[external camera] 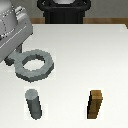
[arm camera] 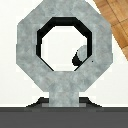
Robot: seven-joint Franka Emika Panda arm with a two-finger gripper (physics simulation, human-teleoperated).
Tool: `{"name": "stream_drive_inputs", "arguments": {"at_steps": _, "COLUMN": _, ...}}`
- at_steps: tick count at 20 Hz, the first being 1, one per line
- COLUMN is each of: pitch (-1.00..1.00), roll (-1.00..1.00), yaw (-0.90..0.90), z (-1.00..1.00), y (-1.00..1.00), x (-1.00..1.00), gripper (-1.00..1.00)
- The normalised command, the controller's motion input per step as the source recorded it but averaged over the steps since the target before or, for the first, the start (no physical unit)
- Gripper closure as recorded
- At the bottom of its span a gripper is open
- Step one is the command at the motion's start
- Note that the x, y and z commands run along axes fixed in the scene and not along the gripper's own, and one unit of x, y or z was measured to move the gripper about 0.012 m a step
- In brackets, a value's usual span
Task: Put the loop with the handle onto the peg.
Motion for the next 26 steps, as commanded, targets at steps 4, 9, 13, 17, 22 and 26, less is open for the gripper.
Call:
{"name": "stream_drive_inputs", "arguments": {"at_steps": 4, "pitch": 0.00, "roll": 0.00, "yaw": 0.00, "z": -0.50, "y": 0.00, "x": 0.25, "gripper": 1.00}}
{"name": "stream_drive_inputs", "arguments": {"at_steps": 9, "pitch": 0.00, "roll": 0.00, "yaw": 0.00, "z": 0.00, "y": -0.20, "x": 0.00, "gripper": 1.00}}
{"name": "stream_drive_inputs", "arguments": {"at_steps": 13, "pitch": 0.00, "roll": 0.00, "yaw": 0.00, "z": -0.25, "y": 0.25, "x": 0.50, "gripper": 1.00}}
{"name": "stream_drive_inputs", "arguments": {"at_steps": 17, "pitch": 0.00, "roll": 0.00, "yaw": 0.00, "z": 0.00, "y": 0.00, "x": 0.00, "gripper": 1.00}}
{"name": "stream_drive_inputs", "arguments": {"at_steps": 22, "pitch": 0.00, "roll": 0.00, "yaw": 0.00, "z": -0.20, "y": 0.00, "x": 0.20, "gripper": 1.00}}
{"name": "stream_drive_inputs", "arguments": {"at_steps": 26, "pitch": 0.00, "roll": 0.00, "yaw": 0.00, "z": -0.75, "y": 0.00, "x": -0.25, "gripper": 1.00}}
